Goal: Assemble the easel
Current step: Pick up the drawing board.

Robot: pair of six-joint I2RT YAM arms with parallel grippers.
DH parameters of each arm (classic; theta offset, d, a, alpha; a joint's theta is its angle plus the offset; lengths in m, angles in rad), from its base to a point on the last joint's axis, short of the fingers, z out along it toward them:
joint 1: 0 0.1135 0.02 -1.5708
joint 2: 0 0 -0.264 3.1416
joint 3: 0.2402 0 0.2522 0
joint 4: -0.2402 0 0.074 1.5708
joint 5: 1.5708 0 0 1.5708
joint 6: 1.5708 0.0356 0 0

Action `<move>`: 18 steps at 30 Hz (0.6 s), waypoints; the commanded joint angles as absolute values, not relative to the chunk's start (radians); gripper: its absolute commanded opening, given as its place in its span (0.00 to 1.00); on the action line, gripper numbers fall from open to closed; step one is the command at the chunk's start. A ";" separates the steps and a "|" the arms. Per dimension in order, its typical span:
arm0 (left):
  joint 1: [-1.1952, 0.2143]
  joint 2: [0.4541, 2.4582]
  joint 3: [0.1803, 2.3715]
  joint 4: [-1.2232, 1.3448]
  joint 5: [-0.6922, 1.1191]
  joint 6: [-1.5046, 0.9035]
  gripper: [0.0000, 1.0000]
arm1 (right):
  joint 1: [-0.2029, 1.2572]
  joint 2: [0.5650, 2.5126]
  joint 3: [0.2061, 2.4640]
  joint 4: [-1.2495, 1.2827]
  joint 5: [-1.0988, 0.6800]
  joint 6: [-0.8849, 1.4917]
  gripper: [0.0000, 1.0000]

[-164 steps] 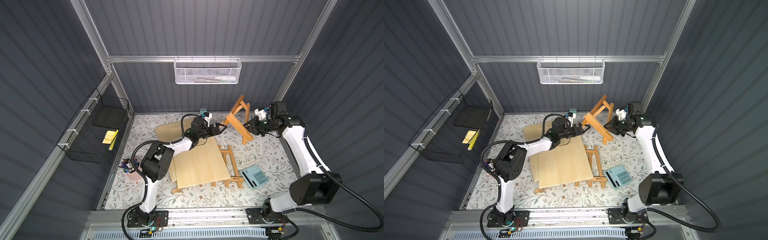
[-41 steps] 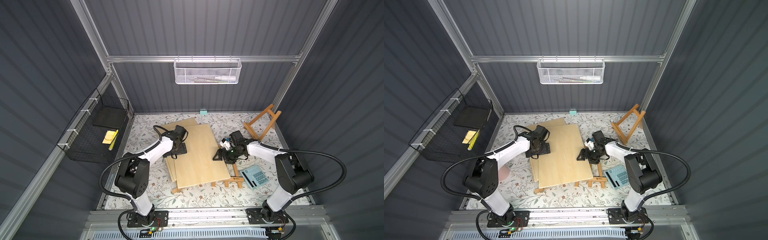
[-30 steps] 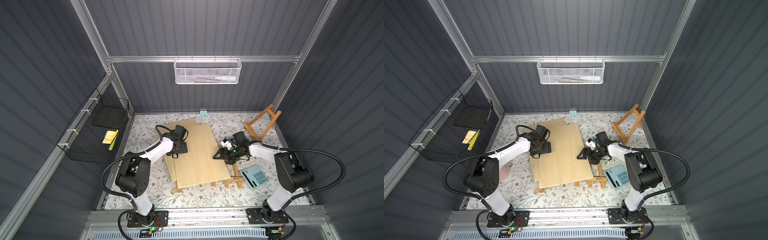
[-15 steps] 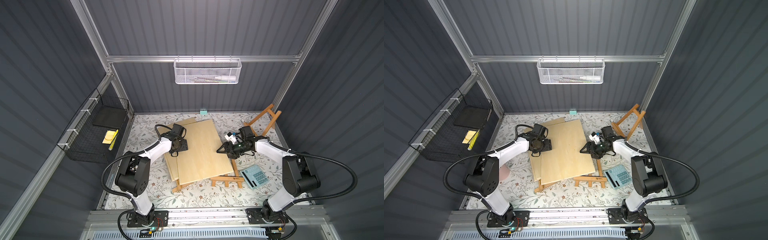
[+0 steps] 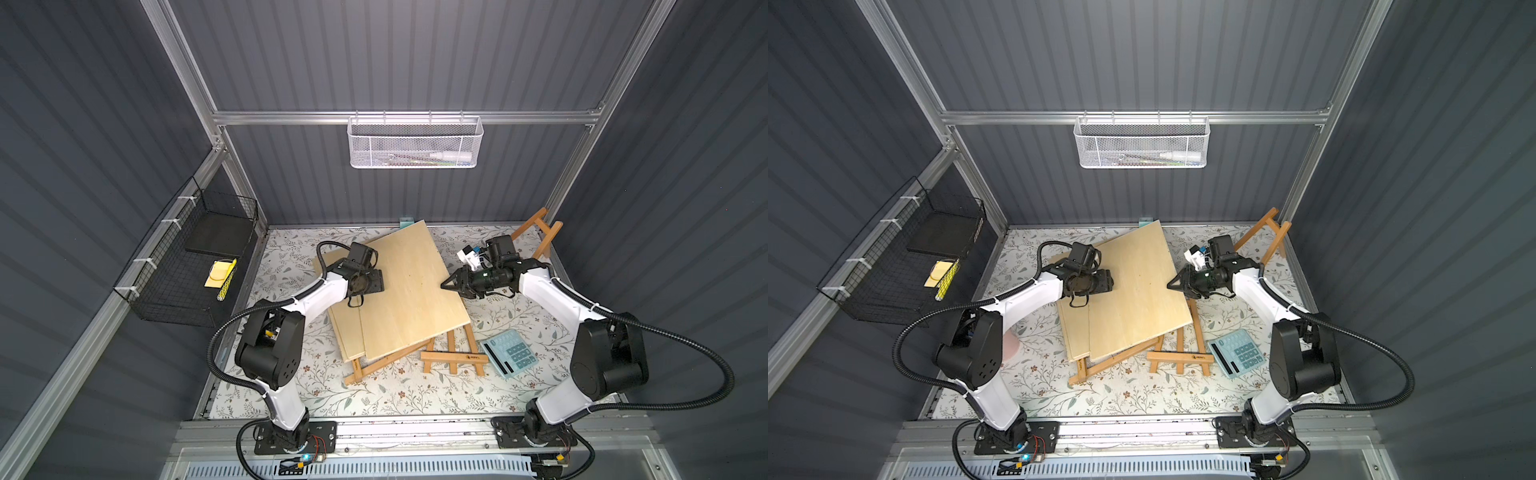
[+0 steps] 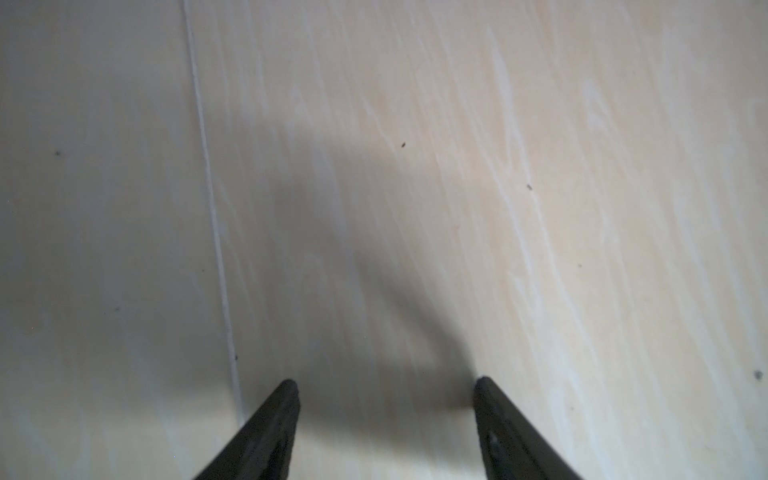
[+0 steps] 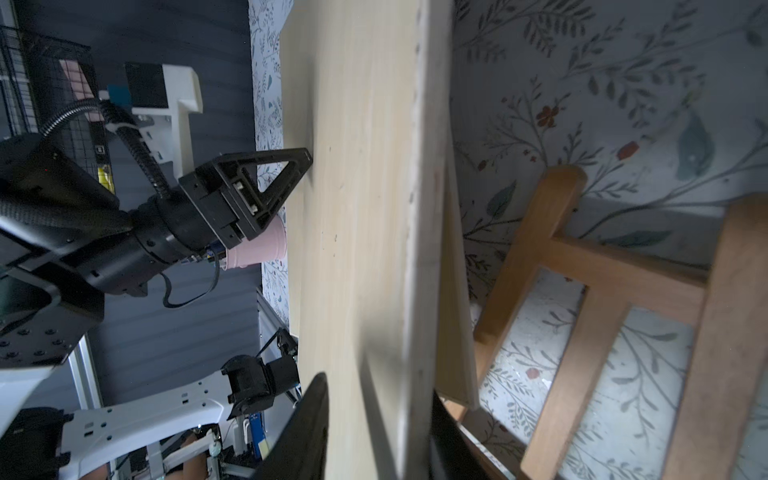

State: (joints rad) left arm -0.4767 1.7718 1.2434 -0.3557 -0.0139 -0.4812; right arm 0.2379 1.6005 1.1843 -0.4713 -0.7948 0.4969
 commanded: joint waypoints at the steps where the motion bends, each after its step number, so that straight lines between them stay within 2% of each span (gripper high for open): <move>1: -0.540 1.872 1.196 -0.494 0.123 -0.443 0.69 | 0.268 1.598 1.260 -0.224 -0.906 0.577 0.26; 3: -0.543 1.875 1.200 -0.484 0.125 -0.443 0.69 | 0.273 1.593 1.250 -0.168 -0.905 0.623 0.27; 9: -0.554 1.898 1.218 -0.461 0.131 -0.443 0.68 | 0.312 1.587 1.275 -0.124 -0.902 0.670 0.38; 15: -0.566 1.922 1.226 -0.441 0.131 -0.447 0.68 | 0.356 1.589 1.277 -0.035 -0.912 0.759 0.34; 18: -0.568 1.920 1.222 -0.427 0.128 -0.449 0.68 | 0.376 1.588 1.296 -0.039 -0.901 0.764 0.27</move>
State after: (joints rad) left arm -0.4770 1.8103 1.2831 -0.2626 -0.0227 -0.4820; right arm 0.2855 1.6054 1.2041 -0.2306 -0.7383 0.7479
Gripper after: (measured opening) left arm 0.682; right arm 0.289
